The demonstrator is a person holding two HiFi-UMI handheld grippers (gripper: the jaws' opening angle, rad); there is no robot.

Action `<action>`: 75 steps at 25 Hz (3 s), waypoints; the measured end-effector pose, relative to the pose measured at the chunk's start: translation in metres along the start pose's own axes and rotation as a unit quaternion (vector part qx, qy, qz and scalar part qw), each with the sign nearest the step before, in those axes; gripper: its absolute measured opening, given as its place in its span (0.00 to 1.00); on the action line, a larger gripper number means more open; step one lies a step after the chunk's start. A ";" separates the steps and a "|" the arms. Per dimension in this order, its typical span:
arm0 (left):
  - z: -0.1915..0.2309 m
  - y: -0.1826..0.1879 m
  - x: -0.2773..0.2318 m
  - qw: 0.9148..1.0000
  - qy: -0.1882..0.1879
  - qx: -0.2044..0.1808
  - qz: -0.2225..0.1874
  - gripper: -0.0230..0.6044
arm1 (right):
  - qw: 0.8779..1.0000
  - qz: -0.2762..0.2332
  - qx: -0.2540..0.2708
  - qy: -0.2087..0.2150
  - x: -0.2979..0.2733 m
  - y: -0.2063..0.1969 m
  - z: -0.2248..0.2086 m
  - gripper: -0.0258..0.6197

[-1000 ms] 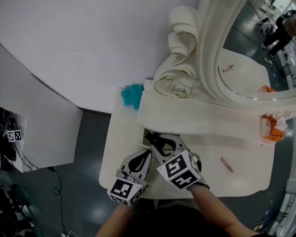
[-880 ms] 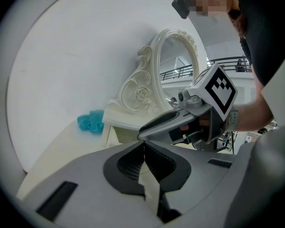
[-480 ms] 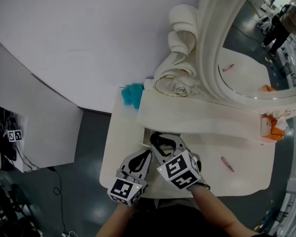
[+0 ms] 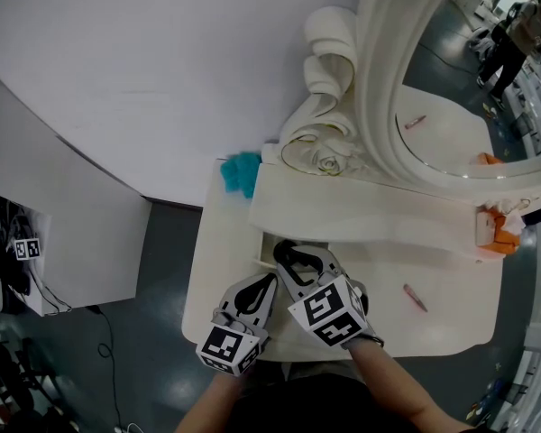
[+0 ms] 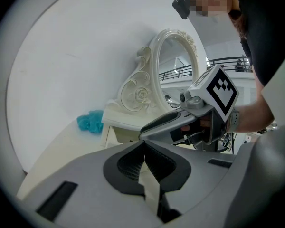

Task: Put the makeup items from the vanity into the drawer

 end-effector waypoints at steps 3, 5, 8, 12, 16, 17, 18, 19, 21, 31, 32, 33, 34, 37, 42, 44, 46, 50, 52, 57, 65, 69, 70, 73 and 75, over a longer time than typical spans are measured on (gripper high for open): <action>-0.001 0.000 0.000 1.000 -0.002 -0.002 0.000 0.06 | 1.000 -0.005 -0.001 -0.006 0.003 0.000 -0.001 0.20; -0.002 0.000 -0.001 1.000 -0.005 -0.002 0.001 0.06 | 1.000 -0.008 -0.003 -0.011 0.006 0.000 -0.002 0.15; -0.006 0.001 -0.002 1.000 -0.010 -0.004 0.001 0.06 | 1.000 -0.015 -0.008 -0.016 0.010 -0.001 -0.003 0.12; -0.010 0.001 -0.004 1.000 -0.017 -0.006 0.001 0.06 | 0.999 -0.026 -0.017 -0.026 0.018 -0.003 -0.006 0.09; -0.015 0.003 -0.007 1.000 -0.025 -0.011 0.001 0.06 | 0.999 -0.033 -0.024 -0.032 0.025 -0.007 -0.008 0.08; -0.017 0.003 -0.007 1.000 -0.027 -0.013 0.001 0.06 | 0.999 -0.034 -0.027 -0.033 0.026 -0.008 -0.009 0.08; -0.018 0.003 -0.008 0.999 -0.029 -0.014 0.002 0.06 | 0.998 -0.035 -0.030 -0.033 0.028 -0.009 -0.009 0.08; -0.019 0.003 -0.008 0.999 -0.031 -0.016 0.002 0.06 | 0.998 -0.037 -0.033 -0.033 0.029 -0.010 -0.009 0.08; -0.022 0.003 -0.009 0.999 -0.034 -0.018 0.003 0.06 | 0.998 -0.039 -0.040 -0.033 0.032 -0.011 -0.008 0.08; -0.040 0.000 -0.016 0.998 -0.054 -0.025 0.011 0.06 | 0.997 -0.044 -0.059 -0.036 0.048 -0.025 -0.009 0.08; -0.042 0.000 -0.016 0.998 -0.056 -0.026 0.012 0.06 | 0.997 -0.044 -0.061 -0.036 0.049 -0.027 -0.009 0.08; -0.045 0.000 -0.017 0.998 -0.059 -0.026 0.012 0.06 | 0.996 -0.044 -0.063 -0.036 0.051 -0.028 -0.010 0.08; -0.047 -0.001 -0.018 0.998 -0.061 -0.027 0.013 0.06 | 0.996 -0.045 -0.065 -0.037 0.053 -0.030 -0.010 0.08; -0.053 -0.002 -0.020 0.997 -0.067 -0.030 0.016 0.06 | 0.996 -0.046 -0.068 -0.039 0.057 -0.034 -0.011 0.08; -0.062 -0.002 -0.023 0.996 -0.076 -0.036 0.018 0.06 | 0.995 -0.048 -0.073 -0.042 0.064 -0.040 -0.012 0.08; -0.065 -0.002 -0.024 0.996 -0.080 -0.038 0.019 0.06 | 0.995 -0.048 -0.076 -0.044 0.067 -0.042 -0.013 0.08; -0.068 -0.003 -0.025 0.996 -0.083 -0.039 0.020 0.06 | 0.995 -0.049 -0.078 -0.046 0.070 -0.045 -0.014 0.08; -0.072 -0.003 -0.027 0.995 -0.089 -0.042 0.021 0.06 | 0.994 -0.050 -0.083 -0.049 0.074 -0.049 -0.015 0.08; -0.074 -0.003 -0.029 0.995 -0.092 -0.043 0.023 0.06 | 0.994 -0.051 -0.086 -0.052 0.076 -0.051 -0.016 0.08; -0.082 -0.004 -0.034 0.994 -0.101 -0.045 0.025 0.06 | 0.993 -0.051 -0.093 -0.059 0.083 -0.058 -0.019 0.08; -0.106 -0.011 -0.049 0.990 -0.129 -0.047 0.033 0.06 | 0.989 -0.049 -0.115 -0.076 0.102 -0.082 -0.028 0.08; -0.122 -0.015 -0.058 0.987 -0.148 -0.051 0.040 0.06 | 0.986 -0.046 -0.130 -0.090 0.114 -0.097 -0.033 0.08; -0.126 -0.016 -0.061 0.986 -0.152 -0.052 0.041 0.06 | 0.986 -0.046 -0.133 -0.094 0.118 -0.101 -0.035 0.08; -0.139 -0.019 -0.068 0.984 -0.166 -0.054 0.046 0.06 | 0.983 -0.045 -0.143 -0.104 0.128 -0.112 -0.039 0.08; -0.148 -0.021 -0.074 0.982 -0.176 -0.056 0.050 0.06 | 0.982 -0.044 -0.149 -0.111 0.136 -0.119 -0.042 0.08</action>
Point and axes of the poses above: the fingertips, and each gripper's own axes: x backward along the fingers, z to its left, y out of its top, the point moved 6 cm from there along x, backward along the fingers, and after that the axes turned 1 degree about y, right-handed, at the moved point
